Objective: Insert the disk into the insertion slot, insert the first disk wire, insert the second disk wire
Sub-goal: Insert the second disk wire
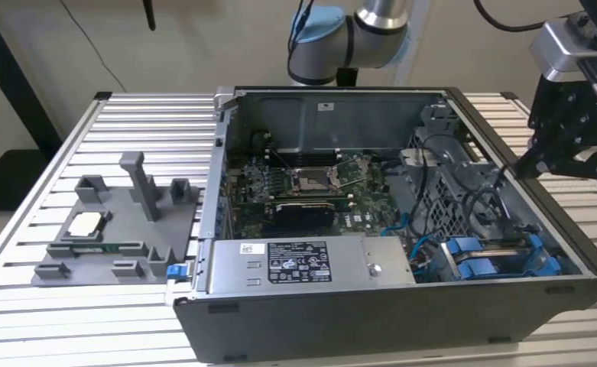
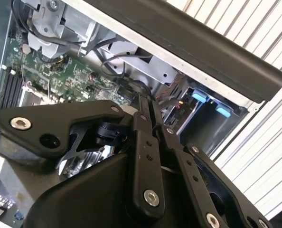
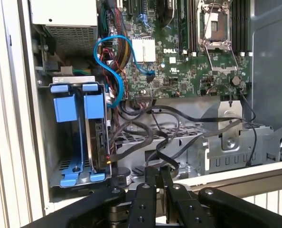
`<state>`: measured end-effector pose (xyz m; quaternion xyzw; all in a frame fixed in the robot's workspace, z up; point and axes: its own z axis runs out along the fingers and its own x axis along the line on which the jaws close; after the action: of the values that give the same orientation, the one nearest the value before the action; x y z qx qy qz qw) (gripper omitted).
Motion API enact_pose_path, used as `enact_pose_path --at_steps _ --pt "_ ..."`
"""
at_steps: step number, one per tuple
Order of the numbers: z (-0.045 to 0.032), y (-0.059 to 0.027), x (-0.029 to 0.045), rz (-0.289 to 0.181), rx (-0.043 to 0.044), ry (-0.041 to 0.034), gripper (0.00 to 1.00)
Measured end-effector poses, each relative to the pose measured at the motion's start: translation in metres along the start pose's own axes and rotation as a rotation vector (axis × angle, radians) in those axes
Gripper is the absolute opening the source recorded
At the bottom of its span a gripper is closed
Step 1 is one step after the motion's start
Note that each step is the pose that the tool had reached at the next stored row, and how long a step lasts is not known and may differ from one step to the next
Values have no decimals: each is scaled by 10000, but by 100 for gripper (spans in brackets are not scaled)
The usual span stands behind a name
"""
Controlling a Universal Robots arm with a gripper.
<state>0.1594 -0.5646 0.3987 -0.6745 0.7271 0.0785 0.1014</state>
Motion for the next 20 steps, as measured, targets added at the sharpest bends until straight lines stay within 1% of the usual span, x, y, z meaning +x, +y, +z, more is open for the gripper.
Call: enact_pose_path --at_steps 5,7,8,10,12,13,16,17,20 --pt "-19 73 2 -12 36 2 16" --pt "-20 114 5 -26 59 17 16" --pt "-21 135 6 -36 77 47 16" --pt "-23 177 9 -57 124 152 16" --pt "-25 221 12 -75 174 281 16" --pt "-25 242 14 -84 199 359 16" --pt "-27 305 18 -118 289 710 16" --pt "-28 327 20 -130 317 840 16" --pt "-27 383 24 -160 386 1191 16"
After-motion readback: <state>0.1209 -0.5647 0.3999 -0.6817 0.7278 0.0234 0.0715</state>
